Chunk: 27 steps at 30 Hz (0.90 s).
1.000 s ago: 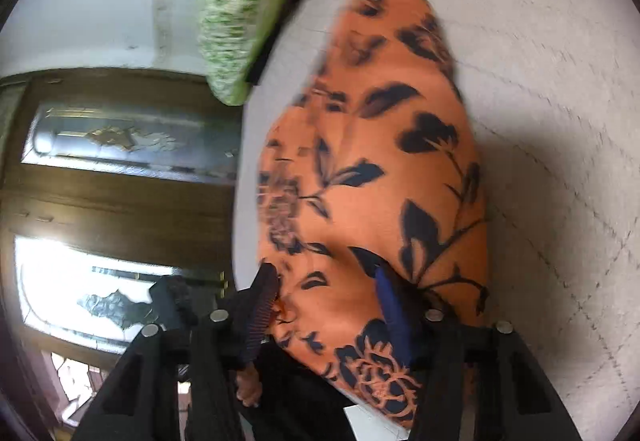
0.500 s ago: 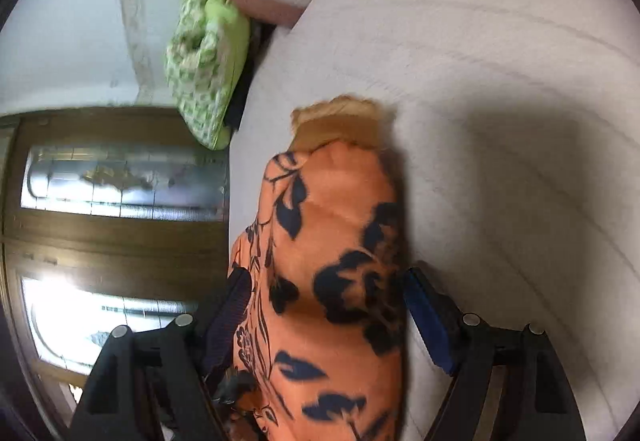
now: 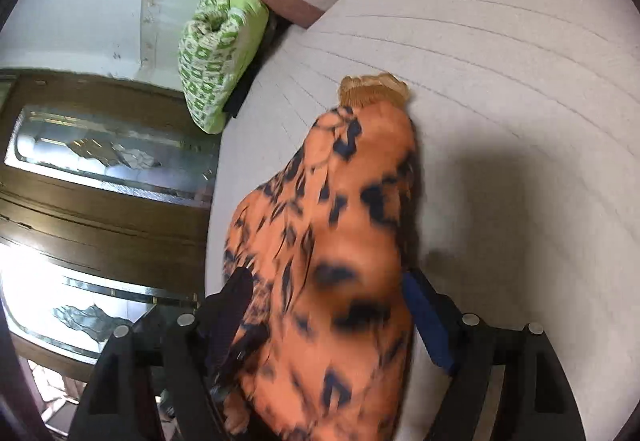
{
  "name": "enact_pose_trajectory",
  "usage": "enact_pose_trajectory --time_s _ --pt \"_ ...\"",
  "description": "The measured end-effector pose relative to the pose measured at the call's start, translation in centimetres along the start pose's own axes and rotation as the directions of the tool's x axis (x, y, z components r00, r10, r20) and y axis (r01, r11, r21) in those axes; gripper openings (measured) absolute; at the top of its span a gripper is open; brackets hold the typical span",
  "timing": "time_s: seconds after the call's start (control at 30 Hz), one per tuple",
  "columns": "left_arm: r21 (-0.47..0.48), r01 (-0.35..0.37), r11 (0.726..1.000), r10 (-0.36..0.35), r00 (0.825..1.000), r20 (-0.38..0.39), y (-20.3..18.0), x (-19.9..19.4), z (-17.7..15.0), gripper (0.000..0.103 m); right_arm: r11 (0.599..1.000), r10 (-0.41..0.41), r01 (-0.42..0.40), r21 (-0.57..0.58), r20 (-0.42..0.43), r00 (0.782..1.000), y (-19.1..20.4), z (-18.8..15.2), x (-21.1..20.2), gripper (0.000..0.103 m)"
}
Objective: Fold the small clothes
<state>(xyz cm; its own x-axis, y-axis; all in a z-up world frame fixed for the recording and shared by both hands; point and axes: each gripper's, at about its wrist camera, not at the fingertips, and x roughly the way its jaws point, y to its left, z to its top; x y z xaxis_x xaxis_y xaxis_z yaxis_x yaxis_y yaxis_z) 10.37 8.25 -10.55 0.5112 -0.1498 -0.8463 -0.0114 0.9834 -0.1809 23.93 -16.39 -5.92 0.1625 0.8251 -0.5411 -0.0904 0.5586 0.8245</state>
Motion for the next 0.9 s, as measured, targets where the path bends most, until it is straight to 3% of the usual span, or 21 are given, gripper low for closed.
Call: enact_pose_trajectory --time_s 0.13,0.23,0.3,0.33,0.37,0.43,0.5,0.53,0.6,0.63,0.7,0.8,0.9 --pt "-0.003 0.004 1.0 -0.004 1.0 0.003 -0.3 0.0 -0.2 0.089 0.998 0.055 -0.053 0.02 -0.057 0.997 -0.1 -4.3 -0.2 0.08" --pt "-0.004 0.007 1.0 -0.007 1.0 0.003 -0.2 0.1 -0.2 0.089 1.0 -0.007 0.006 -0.022 -0.052 0.999 0.1 -5.6 1.1 0.08" --pt "-0.007 0.01 1.0 -0.01 1.0 0.002 -0.1 0.1 0.0 0.089 1.0 0.012 -0.011 0.017 -0.079 0.997 -0.8 -5.4 1.5 0.07" --pt "-0.007 0.013 1.0 -0.013 1.0 0.002 0.0 0.0 0.0 0.089 0.999 -0.038 0.038 -0.004 -0.08 0.996 -0.9 -5.3 1.2 0.047" --pt "-0.007 0.017 1.0 -0.017 1.0 0.005 0.1 0.0 0.0 0.089 0.998 -0.06 0.058 -0.028 -0.079 0.995 -0.5 -5.4 1.0 0.037" --pt "-0.01 0.021 1.0 -0.021 1.0 0.006 0.3 0.1 -0.1 0.09 0.981 -0.135 0.128 -0.144 -0.046 0.99 1.8 -6.1 0.0 0.03" --pt "-0.022 0.035 0.999 -0.035 0.999 -0.002 0.5 0.4 -0.1 0.09 0.973 -0.17 0.168 -0.16 -0.001 0.985 2.6 -6.5 -0.3 0.028" --pt "-0.021 0.028 0.999 -0.028 1.0 -0.004 0.5 0.5 -0.1 0.09 0.967 -0.205 0.203 -0.153 -0.003 0.979 2.0 -6.5 0.1 0.03" --pt "-0.015 0.028 0.999 -0.028 1.0 0.001 0.5 0.2 -0.2 0.09 0.976 -0.203 0.2 -0.082 -0.039 0.978 0.2 -6.5 1.1 0.068" --pt "-0.013 0.03 0.999 -0.029 1.0 0.003 0.6 0.1 -0.2 0.09 0.985 -0.17 0.17 -0.016 -0.045 0.984 -0.5 -6.5 1.0 0.068" --pt "-0.013 0.032 0.999 -0.032 0.999 0.006 0.6 -0.1 -0.3 0.09 0.995 -0.096 0.096 0.0 0.002 0.995 -0.3 -6.8 -0.4 0.074" --pt "-0.015 0.03 0.999 -0.03 1.0 0.007 0.6 -0.2 -0.5 0.09 0.994 -0.103 0.105 -0.024 0.05 0.993 -0.1 -7.4 -2.1 0.078" --pt "-0.022 0.037 0.999 -0.037 0.999 0.006 0.6 -0.3 -0.5 0.09 0.997 -0.038 0.041 0.06 -0.042 0.998 -1.9 -8.3 -0.2 0.078"
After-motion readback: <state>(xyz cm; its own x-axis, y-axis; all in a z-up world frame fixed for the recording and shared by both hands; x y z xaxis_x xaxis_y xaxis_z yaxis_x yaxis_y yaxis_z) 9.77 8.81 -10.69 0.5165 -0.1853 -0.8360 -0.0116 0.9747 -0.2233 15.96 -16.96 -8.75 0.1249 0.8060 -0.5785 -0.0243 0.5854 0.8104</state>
